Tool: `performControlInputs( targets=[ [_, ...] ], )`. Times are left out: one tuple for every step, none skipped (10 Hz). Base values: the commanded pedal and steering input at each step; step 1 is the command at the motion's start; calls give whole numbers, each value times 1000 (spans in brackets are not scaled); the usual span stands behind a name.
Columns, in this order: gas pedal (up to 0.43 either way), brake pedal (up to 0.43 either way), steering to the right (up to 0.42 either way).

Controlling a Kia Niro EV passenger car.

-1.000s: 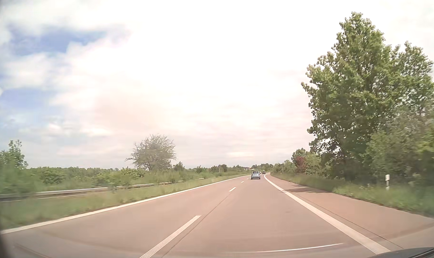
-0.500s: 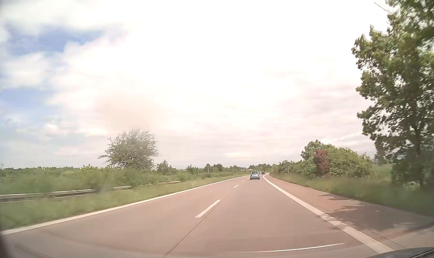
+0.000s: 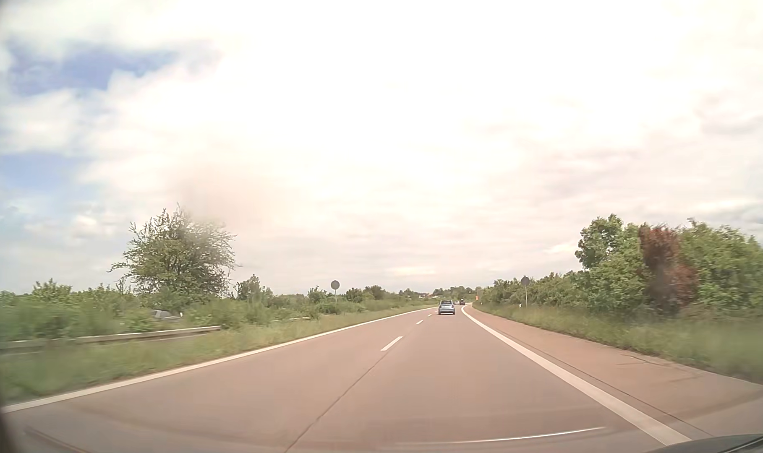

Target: Follow the waypoints while adhering to traffic rules and regulations

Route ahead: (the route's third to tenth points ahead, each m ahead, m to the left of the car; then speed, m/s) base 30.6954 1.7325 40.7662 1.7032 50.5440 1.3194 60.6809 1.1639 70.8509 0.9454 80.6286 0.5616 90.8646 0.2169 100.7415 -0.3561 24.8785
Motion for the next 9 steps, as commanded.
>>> performControlInputs(
  targets=[
    [209,0,4],
    [209,0,4],
    [209,0,4],
    [209,0,4],
    [209,0,4],
    [209,0,3],
    [197,0,3],
    [197,0,3],
    [197,0,3]
  ],
)
